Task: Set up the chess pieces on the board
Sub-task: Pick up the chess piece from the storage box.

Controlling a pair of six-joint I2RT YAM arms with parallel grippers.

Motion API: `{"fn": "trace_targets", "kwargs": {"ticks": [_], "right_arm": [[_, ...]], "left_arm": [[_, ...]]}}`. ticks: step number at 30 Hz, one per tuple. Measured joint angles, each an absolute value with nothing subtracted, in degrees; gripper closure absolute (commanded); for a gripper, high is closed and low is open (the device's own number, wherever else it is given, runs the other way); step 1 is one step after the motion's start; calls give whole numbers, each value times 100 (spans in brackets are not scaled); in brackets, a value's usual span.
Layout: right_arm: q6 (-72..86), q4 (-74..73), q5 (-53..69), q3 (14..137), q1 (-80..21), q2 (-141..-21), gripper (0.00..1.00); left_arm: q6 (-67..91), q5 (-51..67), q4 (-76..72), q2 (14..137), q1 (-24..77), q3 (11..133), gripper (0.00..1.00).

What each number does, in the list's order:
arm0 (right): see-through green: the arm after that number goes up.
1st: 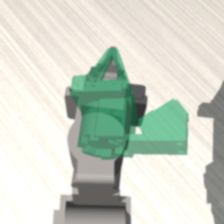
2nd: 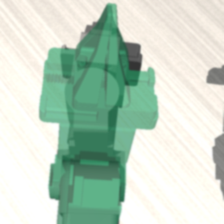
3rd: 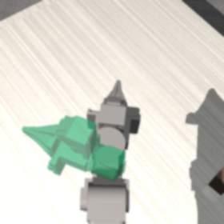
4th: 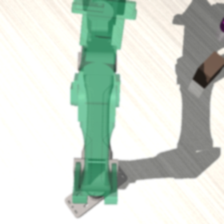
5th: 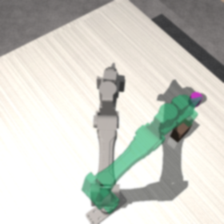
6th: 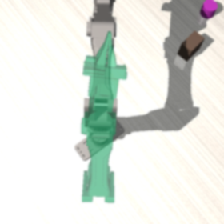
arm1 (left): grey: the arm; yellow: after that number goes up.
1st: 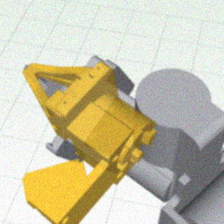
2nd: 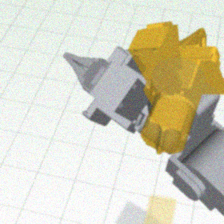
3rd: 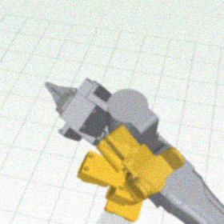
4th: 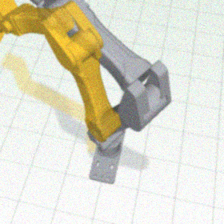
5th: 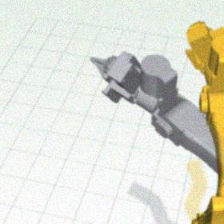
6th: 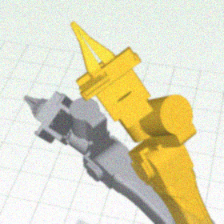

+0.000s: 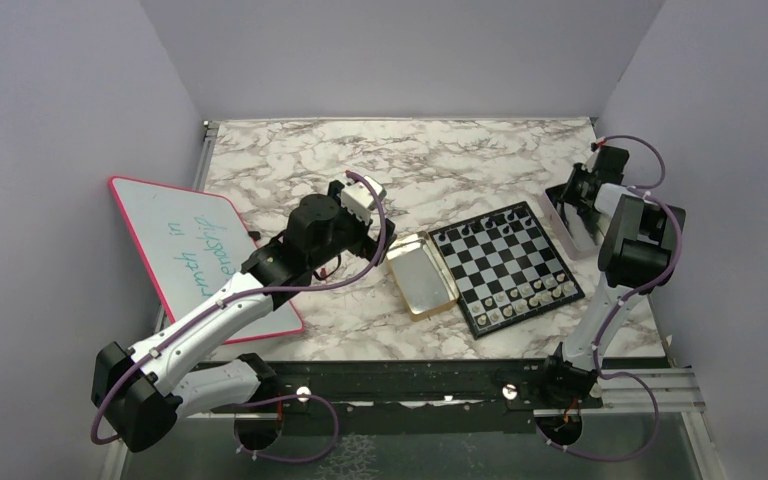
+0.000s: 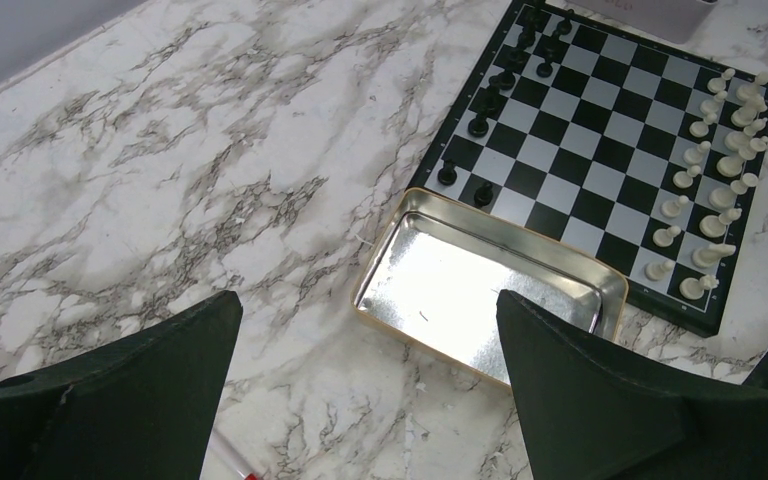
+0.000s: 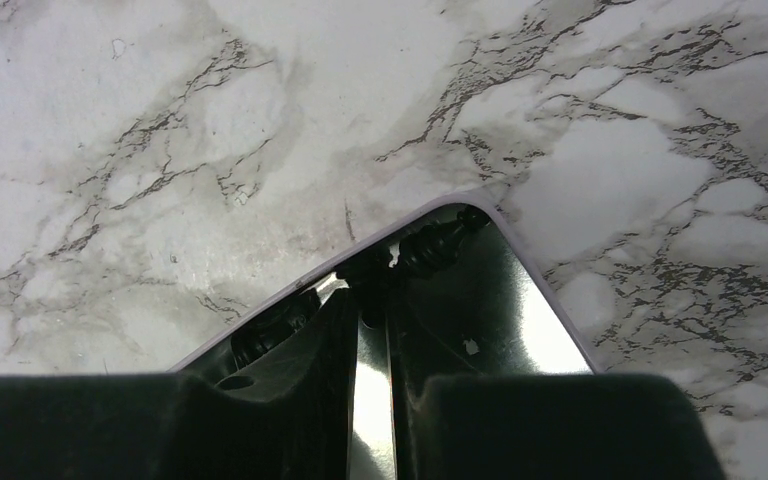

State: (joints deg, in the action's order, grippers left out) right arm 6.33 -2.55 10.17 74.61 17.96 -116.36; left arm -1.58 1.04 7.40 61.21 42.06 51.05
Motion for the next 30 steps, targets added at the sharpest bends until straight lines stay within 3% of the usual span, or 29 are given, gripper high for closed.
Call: {"fn": "trace_targets", "kwargs": {"ticks": [19,30], "right_arm": [[687,-727,1181,7461,1802,-11395,99],[899,-1221,943,7524,1802,-10906,99]], "left_arm": [[-156,189,735,6123,4195,5096,1],[-156,217,735,6123,4193,5096,1]]}}
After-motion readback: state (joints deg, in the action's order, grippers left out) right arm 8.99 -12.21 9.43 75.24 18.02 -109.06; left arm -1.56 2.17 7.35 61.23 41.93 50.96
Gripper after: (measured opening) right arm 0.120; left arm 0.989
